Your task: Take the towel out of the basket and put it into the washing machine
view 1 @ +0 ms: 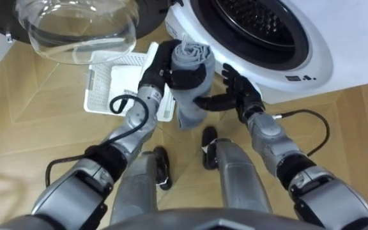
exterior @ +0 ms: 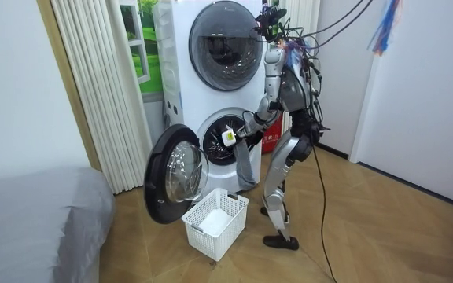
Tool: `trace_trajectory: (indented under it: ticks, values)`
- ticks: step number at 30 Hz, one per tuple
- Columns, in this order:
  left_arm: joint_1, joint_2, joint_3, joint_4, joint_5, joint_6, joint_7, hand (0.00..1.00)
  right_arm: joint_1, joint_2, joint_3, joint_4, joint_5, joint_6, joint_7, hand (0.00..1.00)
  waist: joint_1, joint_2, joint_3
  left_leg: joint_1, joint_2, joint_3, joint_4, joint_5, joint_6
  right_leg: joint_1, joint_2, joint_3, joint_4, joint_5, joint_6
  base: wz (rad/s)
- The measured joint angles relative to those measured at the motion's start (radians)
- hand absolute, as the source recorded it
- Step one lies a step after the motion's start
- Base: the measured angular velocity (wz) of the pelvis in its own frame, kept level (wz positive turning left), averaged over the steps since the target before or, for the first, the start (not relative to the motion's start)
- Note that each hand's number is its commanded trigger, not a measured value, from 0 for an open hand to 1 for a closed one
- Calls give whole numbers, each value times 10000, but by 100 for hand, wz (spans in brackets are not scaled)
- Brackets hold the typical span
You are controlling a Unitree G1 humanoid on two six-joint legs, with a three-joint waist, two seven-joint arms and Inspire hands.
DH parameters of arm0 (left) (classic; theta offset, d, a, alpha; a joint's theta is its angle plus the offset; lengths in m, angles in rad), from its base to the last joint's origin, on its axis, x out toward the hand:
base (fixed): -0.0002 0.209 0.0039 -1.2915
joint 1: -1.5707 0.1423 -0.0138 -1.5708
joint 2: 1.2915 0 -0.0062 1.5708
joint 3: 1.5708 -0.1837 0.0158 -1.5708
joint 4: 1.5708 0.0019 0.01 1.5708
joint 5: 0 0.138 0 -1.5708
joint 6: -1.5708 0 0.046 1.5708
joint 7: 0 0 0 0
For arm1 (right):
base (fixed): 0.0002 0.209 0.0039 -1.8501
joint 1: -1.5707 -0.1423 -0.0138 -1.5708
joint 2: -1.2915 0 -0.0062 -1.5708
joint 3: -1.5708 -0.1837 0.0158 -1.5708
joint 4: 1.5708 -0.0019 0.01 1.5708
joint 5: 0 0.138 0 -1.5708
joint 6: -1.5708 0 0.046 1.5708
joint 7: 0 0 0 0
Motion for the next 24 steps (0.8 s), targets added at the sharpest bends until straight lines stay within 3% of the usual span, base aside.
trace_trajectory:
  ticks: [3, 9, 13, 18, 24]
  values:
    - [120, 168, 31, 0, -1450, 85, -897, 100, 166, -24, -134, -27, -12, -8, 89, 0, 50, 2, -1, -12, 26, 6, -39, 2, 5, 22, 33, -45, -183, 64, 5, -3]
    - [182, 364, 64, -191, -3002, 283, -1538, 100, 263, -38, -177, -84, 69, -62, 296, 0, 66, 13, -6, -14, 1, 8, -118, 1, 7, 32, 58, -9, -250, 86, 24, 0]
    - [242, 572, 285, -807, -3471, 483, -1915, 100, 279, -45, -192, -86, 209, -286, 497, 0, 61, 44, -16, -78, 102, -59, -98, -1, 7, 34, 76, -75, -289, 87, 22, 3]
    - [232, 537, 675, -2056, -3689, 589, -3143, 100, 249, 62, -283, -78, -107, -253, 505, 0, 221, 125, -35, -187, 143, -144, 9, -3, 4, 49, 68, -252, -314, 91, 13, 7]
    - [222, 404, 923, -2333, -3991, 1023, -3937, 100, 460, 57, -381, -45, -353, -189, 617, 0, 323, 260, -63, -152, 138, -234, 17, 0, 7, 136, 39, -342, -337, 98, 0, 3]
